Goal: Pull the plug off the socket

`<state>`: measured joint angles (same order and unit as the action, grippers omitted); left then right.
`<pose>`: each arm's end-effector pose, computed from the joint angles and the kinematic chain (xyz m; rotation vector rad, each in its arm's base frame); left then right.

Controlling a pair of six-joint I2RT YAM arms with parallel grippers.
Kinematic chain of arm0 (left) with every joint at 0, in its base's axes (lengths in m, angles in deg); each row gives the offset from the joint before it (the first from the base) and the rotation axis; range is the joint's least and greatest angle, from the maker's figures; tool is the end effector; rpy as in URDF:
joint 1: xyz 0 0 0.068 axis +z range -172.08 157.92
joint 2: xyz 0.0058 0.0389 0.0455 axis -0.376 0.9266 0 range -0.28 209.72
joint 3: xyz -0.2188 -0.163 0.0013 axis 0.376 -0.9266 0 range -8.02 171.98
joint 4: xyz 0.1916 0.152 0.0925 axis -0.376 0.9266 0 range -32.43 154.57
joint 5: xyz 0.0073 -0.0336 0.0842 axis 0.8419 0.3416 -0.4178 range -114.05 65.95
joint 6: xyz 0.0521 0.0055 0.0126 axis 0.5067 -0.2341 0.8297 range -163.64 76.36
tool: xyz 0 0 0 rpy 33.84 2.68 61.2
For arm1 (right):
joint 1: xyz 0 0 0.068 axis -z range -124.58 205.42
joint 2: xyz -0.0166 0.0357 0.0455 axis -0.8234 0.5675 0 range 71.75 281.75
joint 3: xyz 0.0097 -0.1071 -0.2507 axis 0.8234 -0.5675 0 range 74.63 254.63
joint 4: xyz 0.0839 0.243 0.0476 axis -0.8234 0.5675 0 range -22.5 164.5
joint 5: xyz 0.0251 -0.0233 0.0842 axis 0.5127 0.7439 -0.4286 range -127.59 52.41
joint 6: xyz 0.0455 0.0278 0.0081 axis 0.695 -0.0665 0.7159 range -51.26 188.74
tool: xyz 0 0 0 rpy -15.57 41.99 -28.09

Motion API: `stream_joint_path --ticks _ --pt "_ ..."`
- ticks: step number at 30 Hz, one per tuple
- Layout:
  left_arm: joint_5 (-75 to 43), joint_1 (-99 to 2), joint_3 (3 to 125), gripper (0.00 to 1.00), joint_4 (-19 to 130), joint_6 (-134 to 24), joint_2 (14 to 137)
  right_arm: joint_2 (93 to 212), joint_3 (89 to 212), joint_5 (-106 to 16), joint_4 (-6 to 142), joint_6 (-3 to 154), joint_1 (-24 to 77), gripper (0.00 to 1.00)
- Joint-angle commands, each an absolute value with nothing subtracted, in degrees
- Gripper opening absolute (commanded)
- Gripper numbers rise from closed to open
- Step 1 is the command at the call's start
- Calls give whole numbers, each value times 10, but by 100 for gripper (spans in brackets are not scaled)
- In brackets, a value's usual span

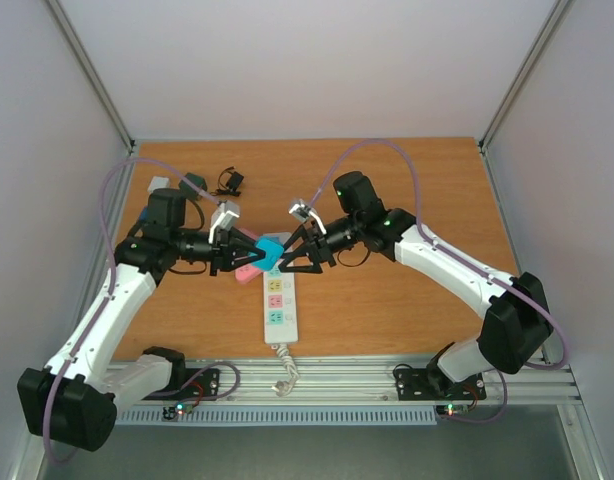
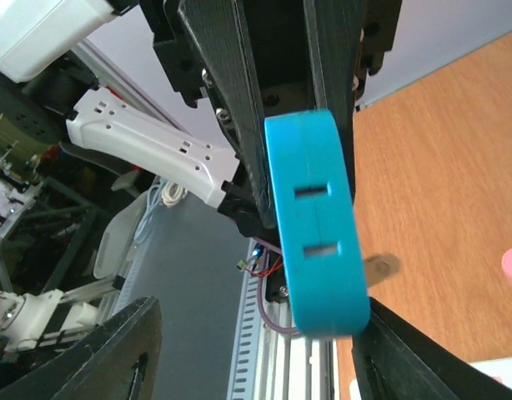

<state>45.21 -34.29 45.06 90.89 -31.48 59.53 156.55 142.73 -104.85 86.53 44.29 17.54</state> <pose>0.1923 -0.0756 0.3169 1.0164 1.7598 -1.3365 0.2317 0.2220 0.3123 -1.5763 1.3232 1.4035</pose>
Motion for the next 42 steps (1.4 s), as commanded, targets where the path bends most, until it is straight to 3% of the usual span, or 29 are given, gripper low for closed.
stream_joint_path --ticks 1,4,15,20,24,34,42 --pt "471 -358 447 1 914 -286 595 1566 1450 -1038 869 454 162 61" --pt "468 -362 448 1 924 -278 597 1563 1450 -1036 863 461 161 55" --pt "451 -366 451 1 923 -279 604 1551 1437 -1032 841 476 160 16" --pt "434 -365 458 12 924 -294 604 1544 1427 -1027 841 473 160 6" --pt "408 -365 475 19 943 -296 607 1538 1419 -1026 847 465 160 2" --pt "397 -363 491 23 997 -265 622 1531 1413 -1018 855 456 160 2" --pt "405 -349 506 35 1051 -235 639 1529 1410 -1015 860 452 161 2"
